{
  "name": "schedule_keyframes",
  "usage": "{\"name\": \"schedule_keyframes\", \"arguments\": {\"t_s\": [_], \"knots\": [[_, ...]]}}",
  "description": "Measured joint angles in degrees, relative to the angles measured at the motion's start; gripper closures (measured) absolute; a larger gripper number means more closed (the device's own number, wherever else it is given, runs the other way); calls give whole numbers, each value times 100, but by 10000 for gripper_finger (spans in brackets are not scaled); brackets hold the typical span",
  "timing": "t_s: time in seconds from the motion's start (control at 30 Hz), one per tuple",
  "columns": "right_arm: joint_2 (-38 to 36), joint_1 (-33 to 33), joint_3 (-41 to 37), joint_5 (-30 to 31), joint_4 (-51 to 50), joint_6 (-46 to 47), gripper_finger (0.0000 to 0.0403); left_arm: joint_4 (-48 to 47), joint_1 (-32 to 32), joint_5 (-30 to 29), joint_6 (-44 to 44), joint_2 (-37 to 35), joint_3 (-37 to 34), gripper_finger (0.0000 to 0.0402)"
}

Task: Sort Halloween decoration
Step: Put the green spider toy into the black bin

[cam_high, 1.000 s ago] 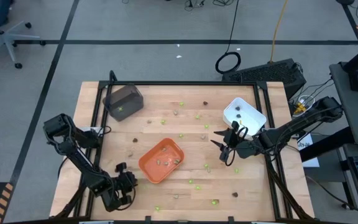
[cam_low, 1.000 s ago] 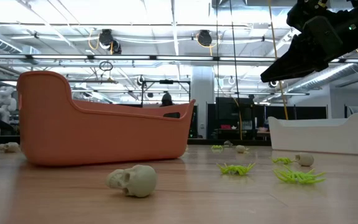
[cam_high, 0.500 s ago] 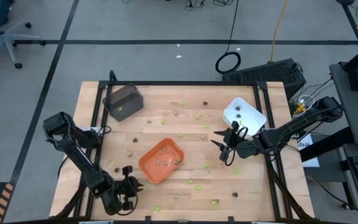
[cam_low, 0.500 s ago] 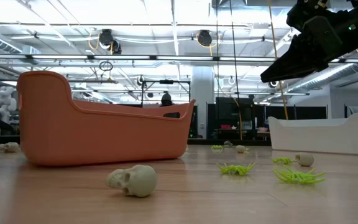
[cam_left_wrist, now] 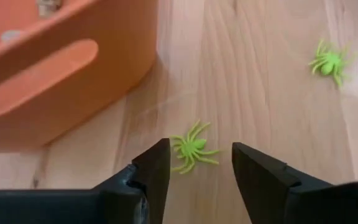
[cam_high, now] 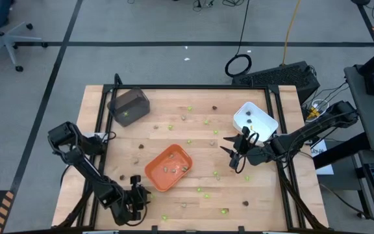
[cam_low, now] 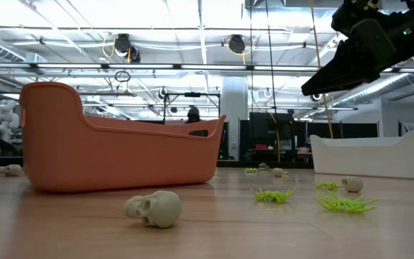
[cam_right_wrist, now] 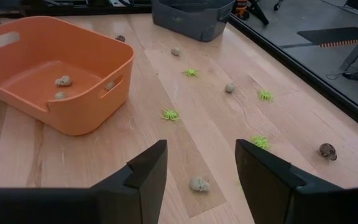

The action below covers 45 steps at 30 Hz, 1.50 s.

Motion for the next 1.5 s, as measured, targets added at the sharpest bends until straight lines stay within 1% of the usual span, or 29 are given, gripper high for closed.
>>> {"name": "schedule_keyframes", "arguments": {"t_s": [0.2,0.33,0.47,0.63,0.7,0.97,1.1,1.23,1.5], "knots": [[0,0,0,0,-16,-17,229,39,-7,59,-15,234,11,222],[0,-2,0,0,-16,-39,229,77,-13,-59,-29,300,20,241],[0,-2,0,-9,-16,-22,229,77,-11,-122,-53,311,17,286],[0,-1,0,-132,-17,-20,229,64,4,-228,-55,321,9,375],[0,0,0,-133,-16,-17,229,46,9,-281,-64,323,7,394],[0,-2,0,-134,-16,-17,229,81,-3,-581,-190,320,-4,401],[0,0,0,-144,-16,-15,229,179,-11,-660,-130,88,-4,402],[0,-1,0,-144,-17,-10,229,307,-21,-815,257,-275,-4,402],[0,0,0,-144,-17,4,229,507,-35,-1455,1460,-850,-2,401]]}}
